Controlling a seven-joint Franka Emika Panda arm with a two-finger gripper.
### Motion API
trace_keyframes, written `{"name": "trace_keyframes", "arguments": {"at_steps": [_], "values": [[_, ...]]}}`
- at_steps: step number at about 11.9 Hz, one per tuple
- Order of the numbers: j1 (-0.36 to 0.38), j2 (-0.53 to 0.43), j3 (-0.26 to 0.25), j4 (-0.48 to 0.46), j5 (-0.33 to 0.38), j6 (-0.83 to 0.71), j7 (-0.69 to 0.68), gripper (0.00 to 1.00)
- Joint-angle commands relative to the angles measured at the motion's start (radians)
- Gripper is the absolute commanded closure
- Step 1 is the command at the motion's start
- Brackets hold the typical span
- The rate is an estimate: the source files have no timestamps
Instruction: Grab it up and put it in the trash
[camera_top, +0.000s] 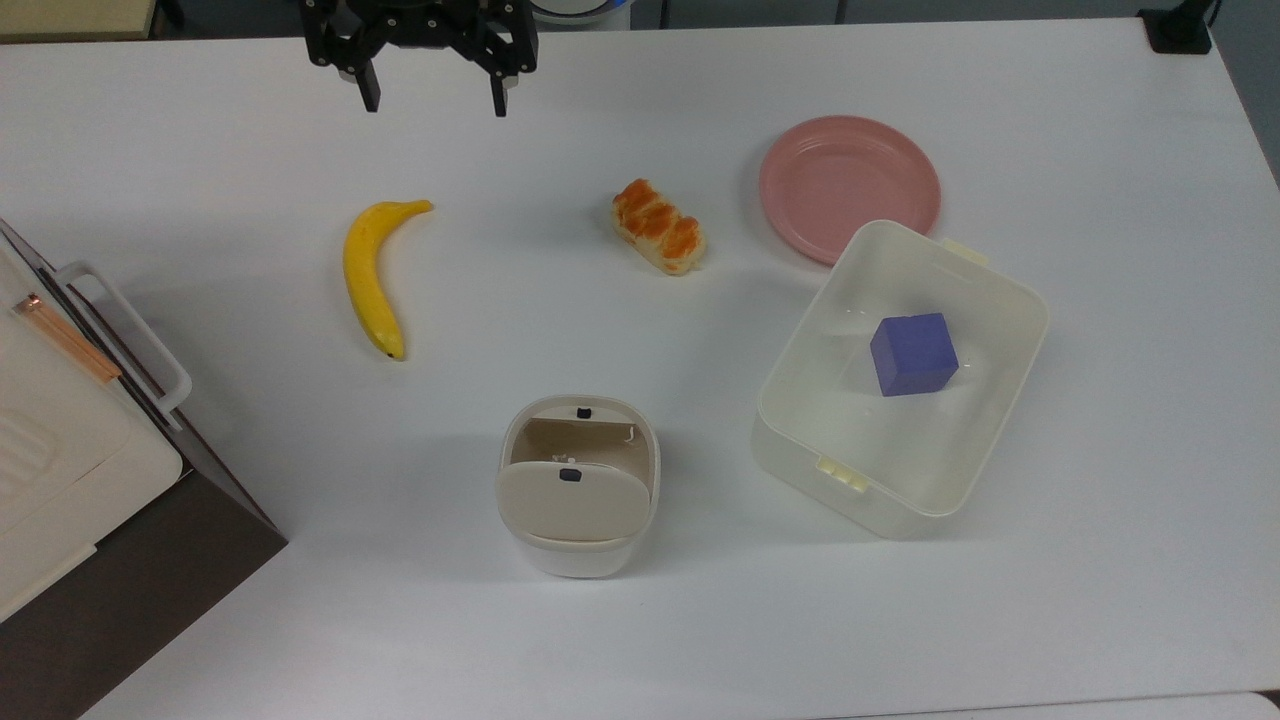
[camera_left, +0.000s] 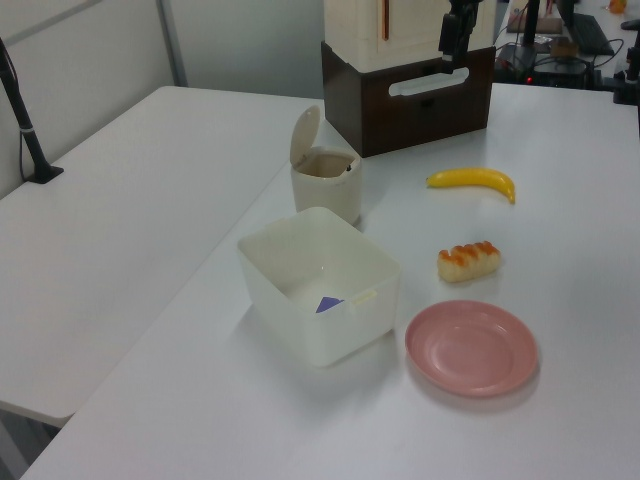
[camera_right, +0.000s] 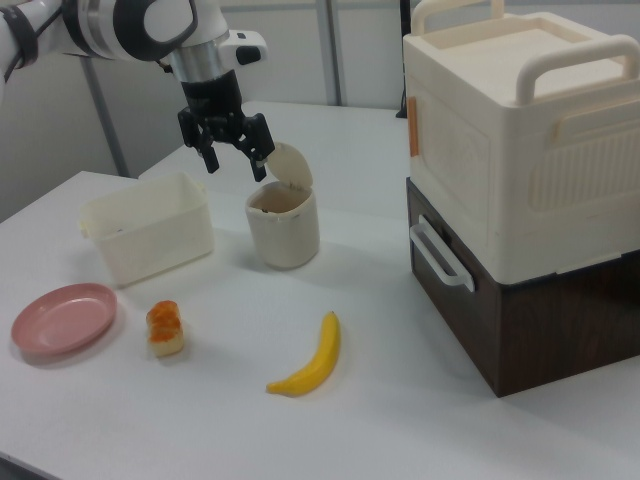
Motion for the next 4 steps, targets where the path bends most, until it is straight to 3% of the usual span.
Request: {"name": "trace_keyframes", "arguments": {"at_steps": [1,4], "values": [[0.018,-0.036,-0.003,-0.042,0.011,-0.015,0.022,0.00],[0.021,-0.038,-0.003,-0.042,0.011,-0.016,0.020,0.00]]}}
